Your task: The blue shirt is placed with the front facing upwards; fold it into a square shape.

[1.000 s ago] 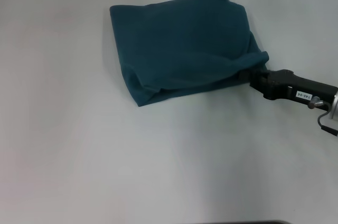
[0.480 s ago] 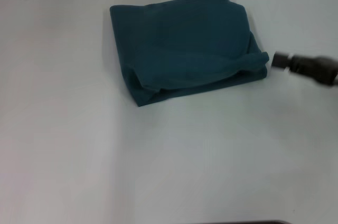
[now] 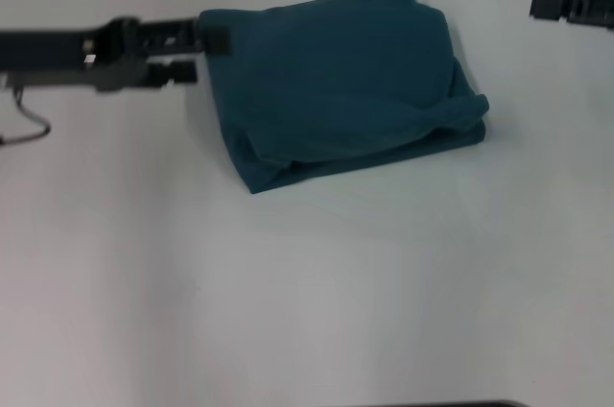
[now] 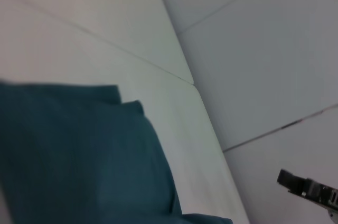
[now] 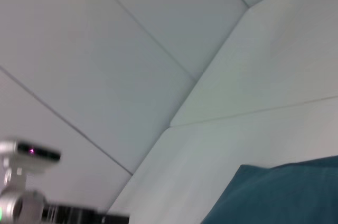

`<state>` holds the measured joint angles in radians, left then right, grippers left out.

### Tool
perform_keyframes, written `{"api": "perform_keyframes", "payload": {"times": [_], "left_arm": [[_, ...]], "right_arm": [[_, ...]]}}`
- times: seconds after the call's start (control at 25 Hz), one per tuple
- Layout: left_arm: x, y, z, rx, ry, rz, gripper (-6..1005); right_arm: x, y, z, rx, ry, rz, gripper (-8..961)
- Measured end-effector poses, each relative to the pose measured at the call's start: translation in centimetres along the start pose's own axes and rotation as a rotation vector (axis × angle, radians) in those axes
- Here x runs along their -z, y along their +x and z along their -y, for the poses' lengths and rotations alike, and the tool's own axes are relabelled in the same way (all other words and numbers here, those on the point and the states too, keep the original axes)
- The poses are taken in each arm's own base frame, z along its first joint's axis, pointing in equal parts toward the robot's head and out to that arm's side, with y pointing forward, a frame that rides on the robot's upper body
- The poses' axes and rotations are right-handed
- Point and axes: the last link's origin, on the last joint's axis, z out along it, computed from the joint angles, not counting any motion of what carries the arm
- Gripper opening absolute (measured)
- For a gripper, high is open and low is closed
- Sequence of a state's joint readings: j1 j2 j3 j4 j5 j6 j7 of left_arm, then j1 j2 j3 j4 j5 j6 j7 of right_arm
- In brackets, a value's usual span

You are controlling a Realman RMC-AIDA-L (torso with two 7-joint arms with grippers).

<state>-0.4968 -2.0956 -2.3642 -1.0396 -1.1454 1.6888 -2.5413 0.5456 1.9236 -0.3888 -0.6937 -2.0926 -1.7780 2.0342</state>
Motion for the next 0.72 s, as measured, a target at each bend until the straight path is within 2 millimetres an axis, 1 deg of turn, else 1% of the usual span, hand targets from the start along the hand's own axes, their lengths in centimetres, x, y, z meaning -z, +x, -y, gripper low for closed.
{"api": "perform_keyframes", "payload": {"times": [0.04, 0.12, 0.24, 0.28, 0.44, 0.72], "left_arm": [[0.4, -0.6, 0.8, 0.039, -0.007, -0.01, 950], [0.6, -1.2, 2.0, 0.1, -0.002, -0.029, 950], [0.4, -1.6, 3.1, 0.156, 0.016, -0.046, 950], [0.2, -1.6, 3.3, 0.169, 0.025, -0.048, 950], [-0.5, -1.8, 4.2, 0.215, 0.091, -0.034, 949], [-1.2, -1.6, 5.2, 0.25, 0.16, -0.041, 949]], "right_arm": [[0.0, -0.5, 0.0, -0.006, 0.005, 0.0, 445], [0.1, -1.6, -0.1, -0.009, 0.012, -0.006, 456], [0.0, -2.8, -0.5, -0.011, 0.019, -0.016, 473], [0.0, -3.1, -0.6, -0.008, 0.021, -0.018, 479], [0.0, -4.3, -1.1, -0.007, 0.024, -0.026, 560], [0.8, -5.9, -1.3, -0.034, 0.057, -0.057, 703]]}}
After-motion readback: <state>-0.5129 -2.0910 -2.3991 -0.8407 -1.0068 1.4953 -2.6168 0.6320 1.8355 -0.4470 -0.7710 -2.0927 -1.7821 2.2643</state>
